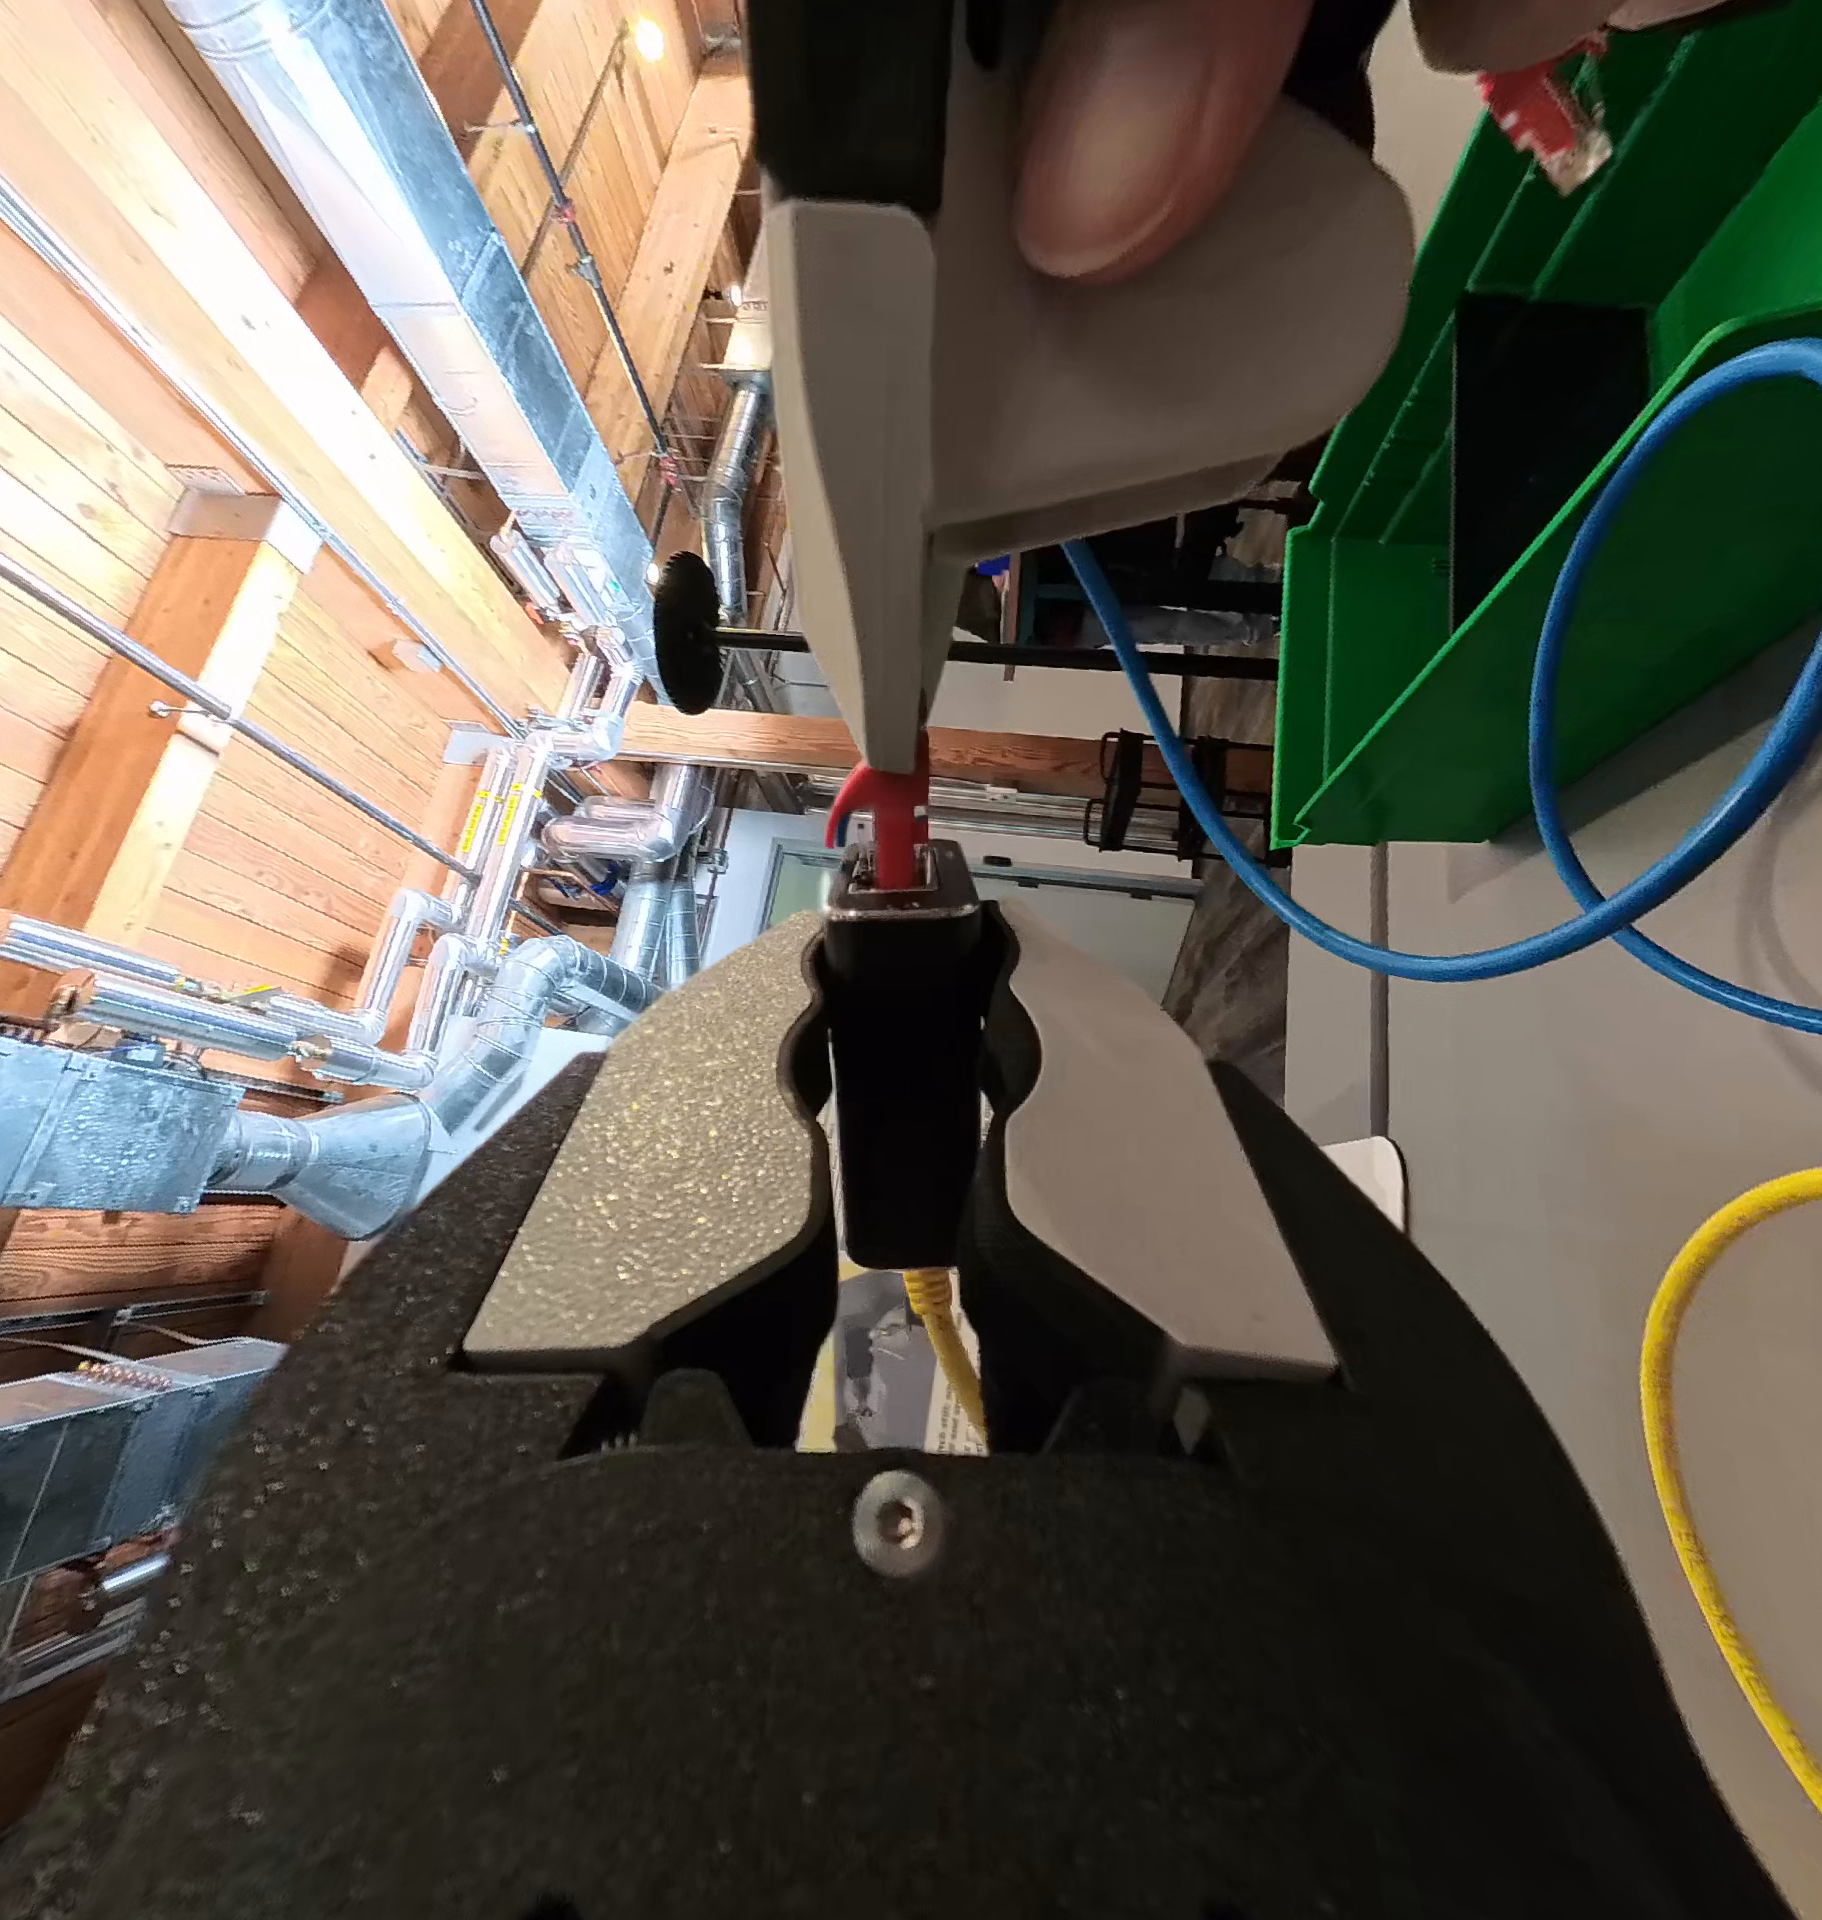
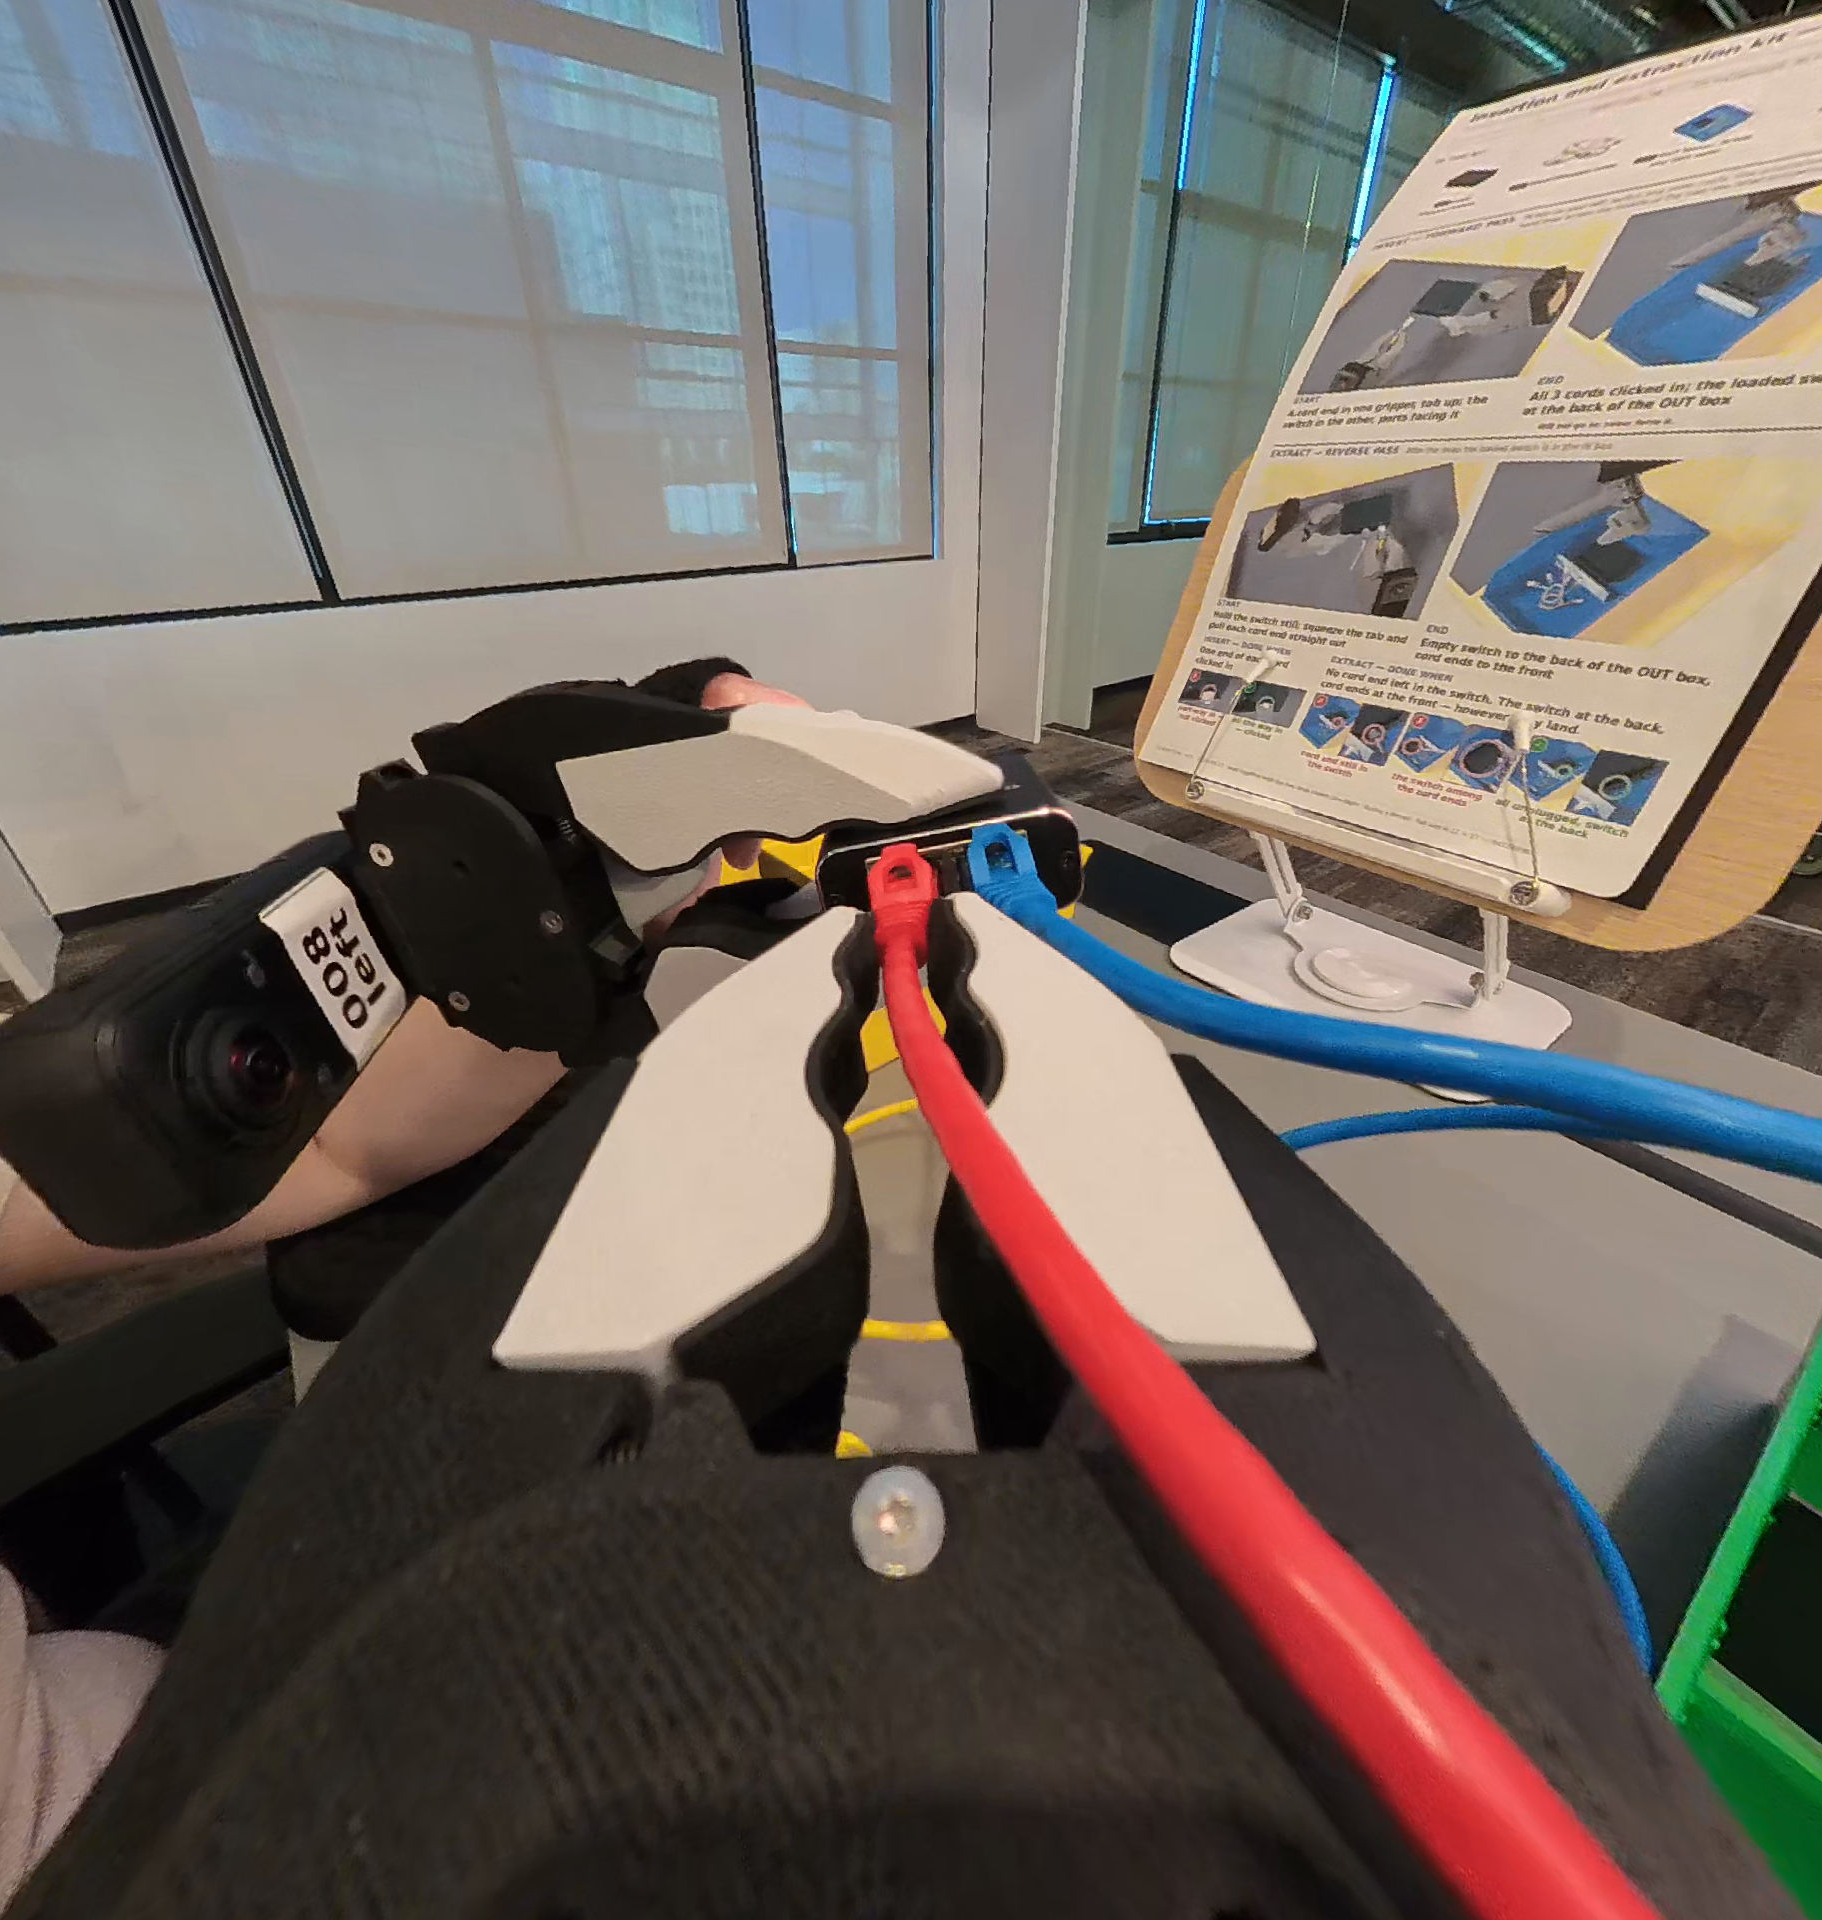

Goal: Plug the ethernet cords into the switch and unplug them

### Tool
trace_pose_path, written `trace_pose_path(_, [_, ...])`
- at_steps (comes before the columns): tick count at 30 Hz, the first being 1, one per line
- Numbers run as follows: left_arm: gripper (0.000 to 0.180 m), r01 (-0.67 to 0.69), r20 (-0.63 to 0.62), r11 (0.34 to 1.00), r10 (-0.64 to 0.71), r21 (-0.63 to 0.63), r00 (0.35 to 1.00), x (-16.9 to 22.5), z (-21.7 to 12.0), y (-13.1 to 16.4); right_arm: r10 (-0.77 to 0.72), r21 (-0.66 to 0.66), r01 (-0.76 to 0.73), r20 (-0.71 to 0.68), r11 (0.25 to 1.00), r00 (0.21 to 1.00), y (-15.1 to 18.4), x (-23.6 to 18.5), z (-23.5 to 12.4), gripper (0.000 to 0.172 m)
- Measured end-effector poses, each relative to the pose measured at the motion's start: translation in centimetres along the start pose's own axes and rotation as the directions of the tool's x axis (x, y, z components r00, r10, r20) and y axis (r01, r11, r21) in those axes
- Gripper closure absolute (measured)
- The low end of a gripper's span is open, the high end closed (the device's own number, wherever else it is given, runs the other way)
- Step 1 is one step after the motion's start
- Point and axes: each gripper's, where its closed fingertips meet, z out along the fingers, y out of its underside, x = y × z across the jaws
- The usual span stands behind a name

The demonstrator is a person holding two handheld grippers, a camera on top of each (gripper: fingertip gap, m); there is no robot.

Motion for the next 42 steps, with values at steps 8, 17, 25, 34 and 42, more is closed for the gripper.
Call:
trace_pose_path(8, [0.159, 0.012, 0.003, 1.0, -0.012, -0.013, 1.0, -0.4, 0.0, 0.1, -0.015, -0.005, 0.015, -0.012, 1.0, 1.0, -0.4, -0.2, 0.4, 0.161])
trace_pose_path(17, [0.157, 0.04, 0.006, 0.999, -0.04, 0.004, 0.999, -0.5, 0.4, 1.4, -0.08, -0.035, 0.079, -0.029, 0.996, 0.996, -0.5, 0.3, 1.6, 0.16])
trace_pose_path(25, [0.156, 0.099, 0.011, 0.994, -0.1, 0.034, 0.995, -1.2, 0.2, 1.6, -0.212, -0.046, 0.211, -0.027, 0.976, 0.977, -1.6, 0.1, 1.9, 0.16])
trace_pose_path(34, [0.156, 0.113, -0.003, 0.993, -0.113, 0.038, 0.994, -1.0, 0.3, 1.4, -0.214, -0.058, 0.213, -0.013, 0.975, 0.977, -1.4, 0.2, 1.7, 0.159])
trace_pose_path(42, [0.157, 0.079, 0.065, 0.995, -0.083, 0.057, 0.994, -1.4, 0.1, 1.1, -0.198, -0.053, 0.196, -0.037, 0.979, 0.98, -1.6, 0.0, 1.6, 0.161])
